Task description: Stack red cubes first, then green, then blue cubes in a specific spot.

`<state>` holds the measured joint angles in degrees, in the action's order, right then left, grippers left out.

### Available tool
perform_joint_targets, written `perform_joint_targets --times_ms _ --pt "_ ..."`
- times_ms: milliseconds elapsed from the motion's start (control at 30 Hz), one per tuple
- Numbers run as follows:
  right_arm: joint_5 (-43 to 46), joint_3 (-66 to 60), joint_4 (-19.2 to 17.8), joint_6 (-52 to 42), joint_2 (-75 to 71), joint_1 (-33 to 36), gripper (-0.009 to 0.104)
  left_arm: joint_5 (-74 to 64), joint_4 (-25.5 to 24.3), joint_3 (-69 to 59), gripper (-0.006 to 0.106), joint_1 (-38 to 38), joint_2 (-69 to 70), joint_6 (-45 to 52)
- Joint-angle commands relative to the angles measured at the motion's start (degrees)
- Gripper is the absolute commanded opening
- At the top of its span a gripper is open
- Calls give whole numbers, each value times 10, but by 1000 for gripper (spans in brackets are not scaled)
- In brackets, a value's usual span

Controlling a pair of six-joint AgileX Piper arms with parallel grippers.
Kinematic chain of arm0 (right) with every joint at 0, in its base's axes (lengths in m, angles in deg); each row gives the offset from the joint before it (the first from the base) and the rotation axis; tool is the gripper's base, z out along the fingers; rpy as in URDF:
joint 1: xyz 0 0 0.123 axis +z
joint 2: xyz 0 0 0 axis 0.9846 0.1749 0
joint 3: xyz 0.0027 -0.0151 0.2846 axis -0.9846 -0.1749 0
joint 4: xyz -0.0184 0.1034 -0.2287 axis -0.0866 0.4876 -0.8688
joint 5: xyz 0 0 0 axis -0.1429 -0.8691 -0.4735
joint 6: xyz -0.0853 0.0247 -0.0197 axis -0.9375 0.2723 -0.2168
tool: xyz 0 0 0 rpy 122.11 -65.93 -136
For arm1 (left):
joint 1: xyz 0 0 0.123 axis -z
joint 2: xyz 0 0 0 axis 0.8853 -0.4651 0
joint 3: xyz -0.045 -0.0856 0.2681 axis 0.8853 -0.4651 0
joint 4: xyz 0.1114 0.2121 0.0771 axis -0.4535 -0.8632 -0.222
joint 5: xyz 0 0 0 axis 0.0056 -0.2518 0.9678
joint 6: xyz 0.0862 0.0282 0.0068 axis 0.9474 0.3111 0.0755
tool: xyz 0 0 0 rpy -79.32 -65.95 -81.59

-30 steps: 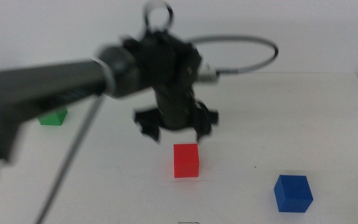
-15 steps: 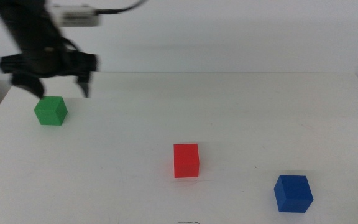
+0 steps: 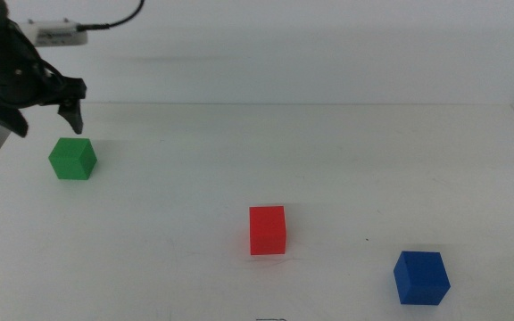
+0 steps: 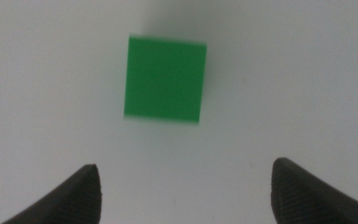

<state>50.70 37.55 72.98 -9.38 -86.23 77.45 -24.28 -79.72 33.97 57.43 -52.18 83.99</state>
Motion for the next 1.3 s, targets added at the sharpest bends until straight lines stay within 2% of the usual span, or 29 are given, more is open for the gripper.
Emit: perform_joint_targets --times_ms 0,233,500,633,733,833,1033,1067,1267 --pt "45 12 -9 -3 -9 0 94 15 0 45 94 0 2 9" --pt "45 12 -9 -3 -9 0 94 5 -10 113 94 0 -75 18" --pt "45 12 -9 -3 -9 0 94 18 -10 119 94 0 -116 20" --pt "45 12 -9 -3 -9 0 94 20 -10 123 88 0 -132 20" --pt "45 12 -9 -3 -9 0 94 25 -10 123 76 0 -137 20" --pt "45 12 -9 -3 -9 0 94 25 -7 123 56 0 -137 19" --pt "45 12 -9 -3 -9 0 94 -64 48 122 3 1 -108 -13" --pt "45 12 -9 -3 -9 0 94 -72 48 120 -2 1 -96 -14" --pt "45 12 -9 -3 -9 0 94 -65 38 11 -2 24 31 -80"
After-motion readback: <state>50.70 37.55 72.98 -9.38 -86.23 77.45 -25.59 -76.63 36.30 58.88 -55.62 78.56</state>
